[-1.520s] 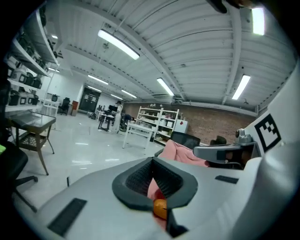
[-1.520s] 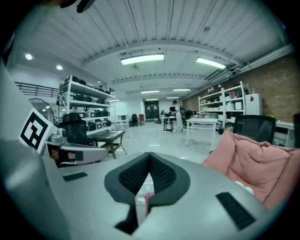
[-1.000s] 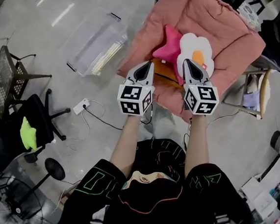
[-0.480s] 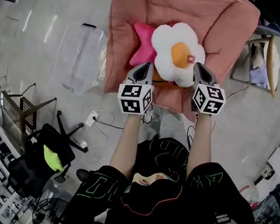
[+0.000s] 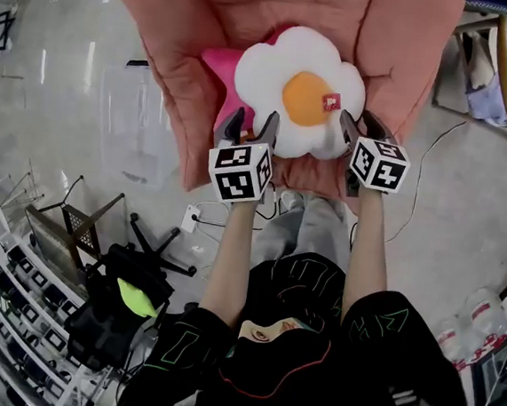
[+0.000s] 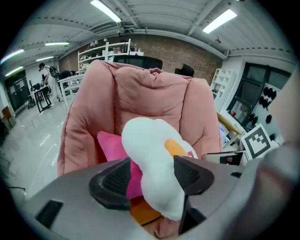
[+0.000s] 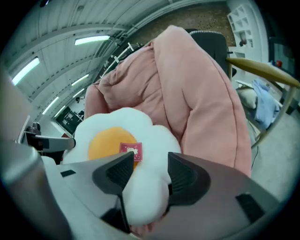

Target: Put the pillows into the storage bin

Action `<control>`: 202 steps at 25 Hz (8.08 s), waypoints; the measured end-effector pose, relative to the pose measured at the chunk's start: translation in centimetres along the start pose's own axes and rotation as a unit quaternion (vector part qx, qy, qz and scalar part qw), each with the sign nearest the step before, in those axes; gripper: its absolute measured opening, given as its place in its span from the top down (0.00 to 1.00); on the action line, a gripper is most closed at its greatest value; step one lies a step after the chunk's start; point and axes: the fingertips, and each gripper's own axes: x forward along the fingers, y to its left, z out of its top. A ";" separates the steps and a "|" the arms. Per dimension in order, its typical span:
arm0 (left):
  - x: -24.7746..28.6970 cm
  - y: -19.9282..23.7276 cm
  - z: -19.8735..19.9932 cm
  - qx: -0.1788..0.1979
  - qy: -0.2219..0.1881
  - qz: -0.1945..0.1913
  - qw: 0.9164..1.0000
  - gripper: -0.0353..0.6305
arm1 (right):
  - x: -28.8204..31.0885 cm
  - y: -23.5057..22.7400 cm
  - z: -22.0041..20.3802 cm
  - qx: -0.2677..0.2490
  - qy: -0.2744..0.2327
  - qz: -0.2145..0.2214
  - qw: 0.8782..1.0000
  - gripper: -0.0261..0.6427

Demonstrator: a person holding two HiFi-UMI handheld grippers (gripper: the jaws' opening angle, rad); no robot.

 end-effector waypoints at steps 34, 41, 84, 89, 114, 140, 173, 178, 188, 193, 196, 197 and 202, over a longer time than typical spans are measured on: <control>-10.9 9.1 3.2 -0.085 -0.149 0.031 0.985 0.83 | 1.2 17.0 5.2 -0.136 -0.028 0.124 0.983 0.92; -17.8 20.8 0.8 -0.167 -0.208 0.085 0.960 0.83 | 3.6 31.3 4.8 -0.237 -0.015 0.180 0.955 0.92; -19.7 67.8 -21.5 -0.438 -0.165 0.151 0.871 0.81 | 31.1 70.7 -14.6 -0.375 0.148 0.196 0.894 0.89; -16.3 63.3 -14.8 -0.366 -0.179 0.053 0.912 0.96 | 28.3 66.7 -10.7 -0.318 0.109 0.211 0.918 0.96; 0.4 19.9 1.0 -0.089 -0.056 -0.230 0.968 0.95 | 8.7 24.6 2.3 -0.076 -0.082 -0.025 0.993 0.94; 7.8 7.4 -4.5 -0.023 0.067 -0.220 0.973 0.47 | 8.9 9.3 -6.1 0.130 -0.005 0.089 0.987 0.53; -16.3 42.7 -1.9 -0.236 -0.215 -0.149 0.936 0.46 | 12.9 52.5 -0.3 -0.215 -0.001 0.189 0.958 0.52; -18.1 52.2 -8.8 -0.315 -0.223 -0.071 0.920 0.46 | 19.4 61.1 -6.6 -0.264 0.069 0.246 0.930 0.51; -20.1 64.0 -19.1 -0.435 -0.237 0.051 0.867 0.45 | 28.4 72.6 -16.3 -0.337 0.184 0.326 0.864 0.51; -22.2 68.1 -21.4 -0.461 -0.254 0.098 0.845 0.40 | 29.8 77.2 -17.7 -0.380 0.172 0.333 0.845 0.47; -22.8 70.1 -22.3 -0.435 -0.232 0.167 0.854 0.46 | 30.7 77.9 -17.9 -0.429 0.145 0.309 0.836 0.47; -22.5 70.0 -22.0 -0.422 -0.223 0.169 0.862 0.46 | 30.7 77.6 -17.9 -0.429 0.146 0.308 0.837 0.47; -20.6 67.7 -18.1 -0.375 -0.228 0.110 0.892 0.85 | 30.6 73.4 -15.7 -0.365 0.138 0.268 0.881 0.73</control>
